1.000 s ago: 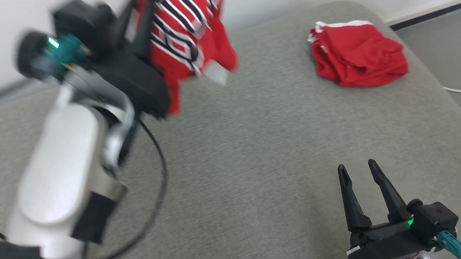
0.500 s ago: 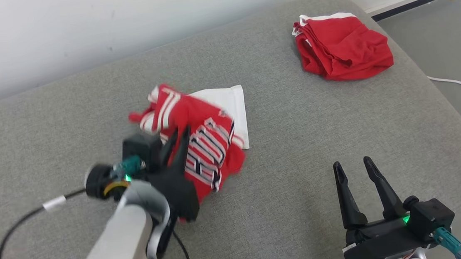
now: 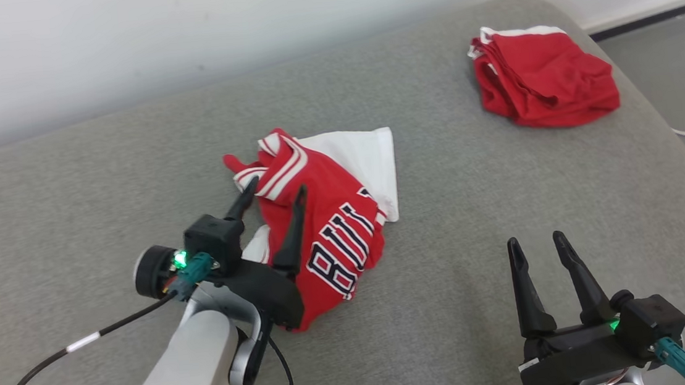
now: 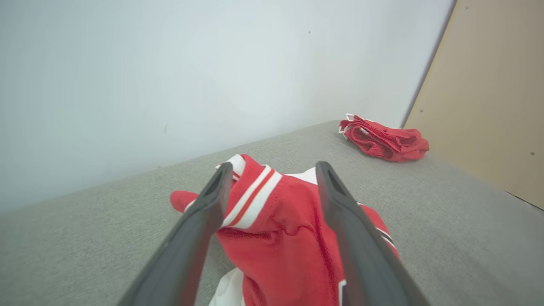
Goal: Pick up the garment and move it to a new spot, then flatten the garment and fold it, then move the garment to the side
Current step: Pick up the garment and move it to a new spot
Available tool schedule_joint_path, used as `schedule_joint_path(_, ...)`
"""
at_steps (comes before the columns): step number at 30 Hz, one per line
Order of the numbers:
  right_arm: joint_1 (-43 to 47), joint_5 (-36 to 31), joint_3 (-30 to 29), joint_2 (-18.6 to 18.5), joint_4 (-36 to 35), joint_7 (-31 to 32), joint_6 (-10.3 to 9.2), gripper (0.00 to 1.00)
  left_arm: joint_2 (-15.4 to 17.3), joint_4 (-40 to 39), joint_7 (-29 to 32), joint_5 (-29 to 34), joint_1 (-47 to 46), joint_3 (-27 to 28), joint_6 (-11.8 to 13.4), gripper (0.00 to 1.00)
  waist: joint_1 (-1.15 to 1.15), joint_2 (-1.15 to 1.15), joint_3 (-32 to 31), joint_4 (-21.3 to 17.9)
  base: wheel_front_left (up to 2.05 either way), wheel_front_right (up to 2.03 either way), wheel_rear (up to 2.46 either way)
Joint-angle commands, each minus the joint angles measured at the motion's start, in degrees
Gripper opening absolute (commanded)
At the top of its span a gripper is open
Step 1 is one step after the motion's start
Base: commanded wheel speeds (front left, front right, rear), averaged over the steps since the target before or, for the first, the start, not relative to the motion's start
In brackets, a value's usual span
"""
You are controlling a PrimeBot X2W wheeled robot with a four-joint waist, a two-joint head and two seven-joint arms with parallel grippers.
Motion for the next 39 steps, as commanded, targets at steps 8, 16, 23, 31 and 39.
schedule_joint_path(8,1.4,-1.5,-1.7,0.2,-0.8,0.0,-0.15,1.00,3.8,-4.3,-2.6,1.1,2.1,2.8,1.8,1.00,0.00,-0.01,-3.8,6.4,0.00,0.00,0.00)
schedule_joint_path(16,2.7,-2.2,-2.9,0.2,-0.8,0.0,-0.15,1.00,8.4,-8.6,-3.1,0.4,7.9,6.6,3.3,1.00,0.00,-0.01,-6.3,11.2,0.00,0.00,0.00)
schedule_joint_path(23,4.0,-2.7,-3.2,0.2,-0.9,0.0,-0.15,1.00,11.6,-16.5,-3.2,1.7,16.8,12.3,5.2,1.00,0.00,-0.01,-8.2,13.6,0.00,0.00,0.00)
schedule_joint_path(31,5.3,-2.8,-3.3,0.2,-0.6,0.0,-0.15,1.00,10.9,-23.9,-3.2,5.0,27.0,19.3,6.8,1.00,0.00,-0.01,-9.6,14.7,0.00,0.00,0.00)
schedule_joint_path(39,6.0,-2.6,-2.9,0.2,0.0,0.0,-0.15,1.00,7.2,-27.5,-3.2,8.4,34.4,24.6,5.6,1.00,0.00,-0.01,-10.7,14.7,0.00,0.00,0.00)
